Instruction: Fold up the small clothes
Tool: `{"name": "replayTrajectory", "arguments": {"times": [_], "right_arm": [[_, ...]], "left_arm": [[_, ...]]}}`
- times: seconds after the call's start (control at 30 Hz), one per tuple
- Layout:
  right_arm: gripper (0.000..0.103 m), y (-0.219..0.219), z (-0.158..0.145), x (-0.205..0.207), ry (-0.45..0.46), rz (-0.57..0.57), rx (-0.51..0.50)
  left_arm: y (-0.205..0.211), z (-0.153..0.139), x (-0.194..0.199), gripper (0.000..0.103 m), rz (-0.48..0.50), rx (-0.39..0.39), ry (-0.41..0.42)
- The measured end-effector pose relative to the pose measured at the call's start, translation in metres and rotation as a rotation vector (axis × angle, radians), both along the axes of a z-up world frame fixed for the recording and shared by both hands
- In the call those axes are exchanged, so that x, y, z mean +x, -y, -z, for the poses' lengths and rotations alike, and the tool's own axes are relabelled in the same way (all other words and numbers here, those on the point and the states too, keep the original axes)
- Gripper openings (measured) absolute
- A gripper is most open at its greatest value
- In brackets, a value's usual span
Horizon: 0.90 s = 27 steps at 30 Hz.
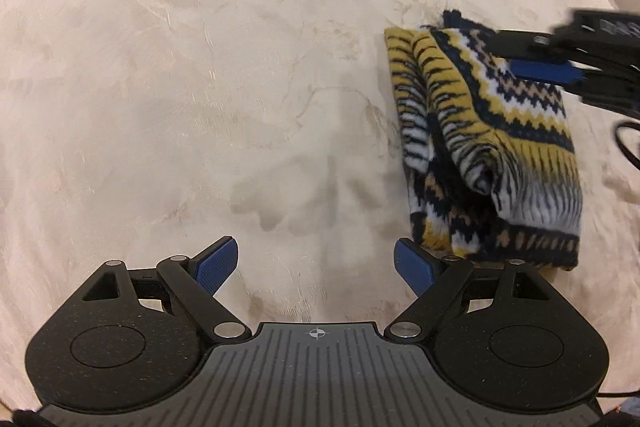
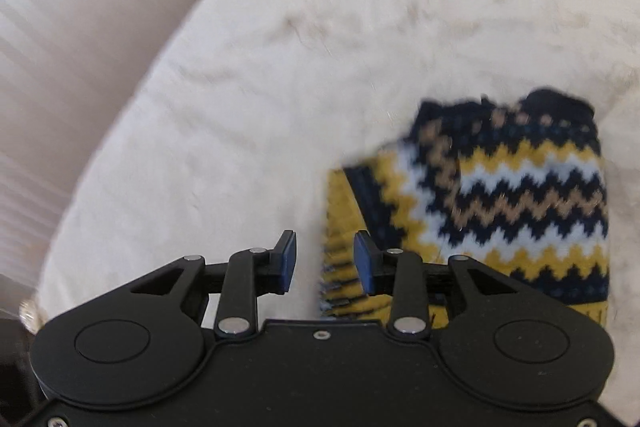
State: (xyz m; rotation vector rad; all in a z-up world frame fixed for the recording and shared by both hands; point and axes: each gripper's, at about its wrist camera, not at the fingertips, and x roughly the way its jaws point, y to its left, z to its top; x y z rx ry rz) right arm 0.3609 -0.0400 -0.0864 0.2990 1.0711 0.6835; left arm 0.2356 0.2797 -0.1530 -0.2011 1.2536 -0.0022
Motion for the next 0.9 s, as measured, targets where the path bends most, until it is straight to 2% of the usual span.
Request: {"name": "replayTrajectory", "arguments": {"times": [0.07, 0.17, 0.33, 0.4, 0.53, 0.7, 0.77, 0.9], "right_arm": [[0.045, 0.012, -0.007, -0.004, 0.038, 0.01, -0.01], [0.052, 0.029, -0.011, -0.018, 0.109, -0.014, -0.093], [0.058, 0.036, -0.005, -0.062, 0.241, -0.165, -0.27], [0.059, 0.036, -0.003, -0.086, 0.288, -0.221, -0.312], [0.063, 0.021, 0.005, -0.123, 0.386, -0.322, -0.382], [0.066, -0.007, 0.015, -0.156, 0.602, -0.414, -0.503], [0.067, -0.017, 0.02, -0.16, 0.645, -0.466, -0.525], [0.067, -0.033, 0.032, -0.167, 0.725, -0.549, -0.593]], "left_arm": [[-0.001, -0.004, 0.004, 0.085, 0.001, -0.015, 0.009], [0.0, -0.01, 0.015, 0.085, 0.018, -0.04, 0.021], [0.015, -0.021, 0.044, 0.085, 0.066, -0.084, 0.048], [0.021, -0.022, 0.058, 0.085, 0.079, -0.115, 0.053], [0.036, -0.021, 0.086, 0.085, 0.111, -0.165, 0.049], [0.053, -0.009, 0.117, 0.084, 0.146, -0.193, 0.017], [0.058, -0.001, 0.129, 0.083, 0.145, -0.207, -0.006], [0.058, 0.012, 0.144, 0.073, 0.118, -0.245, -0.054]]}}
